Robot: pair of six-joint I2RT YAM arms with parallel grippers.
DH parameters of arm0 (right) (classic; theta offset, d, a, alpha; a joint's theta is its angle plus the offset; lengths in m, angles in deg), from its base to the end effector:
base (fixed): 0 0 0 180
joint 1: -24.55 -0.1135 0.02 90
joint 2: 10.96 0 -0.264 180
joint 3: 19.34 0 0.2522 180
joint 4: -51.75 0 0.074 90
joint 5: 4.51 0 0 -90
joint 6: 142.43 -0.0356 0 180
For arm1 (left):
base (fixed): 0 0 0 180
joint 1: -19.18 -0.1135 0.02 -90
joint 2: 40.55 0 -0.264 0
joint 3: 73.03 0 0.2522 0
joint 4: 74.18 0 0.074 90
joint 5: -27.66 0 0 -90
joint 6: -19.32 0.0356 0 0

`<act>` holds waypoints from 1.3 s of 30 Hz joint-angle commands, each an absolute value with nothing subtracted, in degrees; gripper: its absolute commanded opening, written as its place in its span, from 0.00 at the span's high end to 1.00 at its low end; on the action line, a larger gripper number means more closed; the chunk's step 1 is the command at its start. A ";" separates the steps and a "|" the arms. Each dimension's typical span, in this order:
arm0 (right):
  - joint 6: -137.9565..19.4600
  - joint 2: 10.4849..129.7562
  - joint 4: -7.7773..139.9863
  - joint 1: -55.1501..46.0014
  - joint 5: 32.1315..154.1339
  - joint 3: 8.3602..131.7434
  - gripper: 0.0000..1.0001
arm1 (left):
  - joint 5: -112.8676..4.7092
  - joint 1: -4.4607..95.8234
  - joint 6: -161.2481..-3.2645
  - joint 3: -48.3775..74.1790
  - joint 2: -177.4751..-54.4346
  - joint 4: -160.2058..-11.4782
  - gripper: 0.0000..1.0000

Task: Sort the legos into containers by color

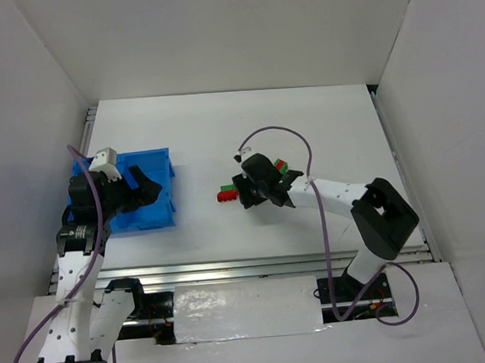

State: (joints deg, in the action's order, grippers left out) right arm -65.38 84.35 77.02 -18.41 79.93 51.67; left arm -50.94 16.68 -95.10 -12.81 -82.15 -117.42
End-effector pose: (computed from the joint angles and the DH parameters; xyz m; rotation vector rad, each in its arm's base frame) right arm 0.2550 0.2328 0.1893 -0.5935 2.3837 0.3186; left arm 0.1607 0.0000 0.3239 -0.3435 1.9897 -0.4433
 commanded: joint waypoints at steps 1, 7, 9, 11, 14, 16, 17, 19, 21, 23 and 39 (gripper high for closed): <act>-65.09 75.55 74.30 -20.44 78.81 50.67 0.61 | -38.84 17.07 -98.00 -12.24 -83.35 -113.18 0.00; -62.89 63.51 69.30 -27.99 83.82 45.93 0.61 | -19.64 18.38 -115.21 -18.83 -82.47 -94.94 0.00; -63.07 61.30 67.63 -29.84 85.22 45.40 0.61 | -17.34 19.44 -121.11 -20.24 -81.95 -90.95 0.00; -63.24 58.66 66.57 -32.13 86.62 45.31 0.61 | -17.60 23.13 -124.37 -20.42 -81.42 -86.73 0.00; -62.89 56.37 65.86 -34.33 87.69 45.92 0.61 | -21.45 27.52 -123.42 -18.85 -82.03 -88.29 0.00; -62.37 55.40 65.86 -35.56 88.48 46.53 0.61 | -22.87 30.50 -122.19 -18.31 -82.82 -90.66 0.01; -62.10 55.40 66.12 -35.91 88.65 46.97 0.61 | -22.88 31.30 -122.27 -18.57 -83.52 -90.24 0.01; -61.75 55.48 66.39 -36.35 88.83 47.50 0.61 | -22.53 33.76 -123.40 -19.45 -84.05 -88.57 0.05; -61.31 55.75 66.83 -37.06 88.92 47.94 0.61 | -23.66 36.40 -123.76 -20.51 -84.67 -85.93 0.08; -61.14 55.75 67.18 -37.50 89.18 48.20 0.61 | -25.16 38.07 -122.80 -20.25 -85.63 -86.54 0.14; -61.84 54.52 62.96 -37.94 86.37 46.27 0.59 | -27.71 44.32 -121.91 -19.10 -89.59 -85.49 1.00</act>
State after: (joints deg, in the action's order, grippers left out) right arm -61.36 56.57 69.91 -37.40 87.34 45.75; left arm -28.93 43.08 -121.90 -20.55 -89.41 -89.05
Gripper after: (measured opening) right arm 0.575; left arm 0.514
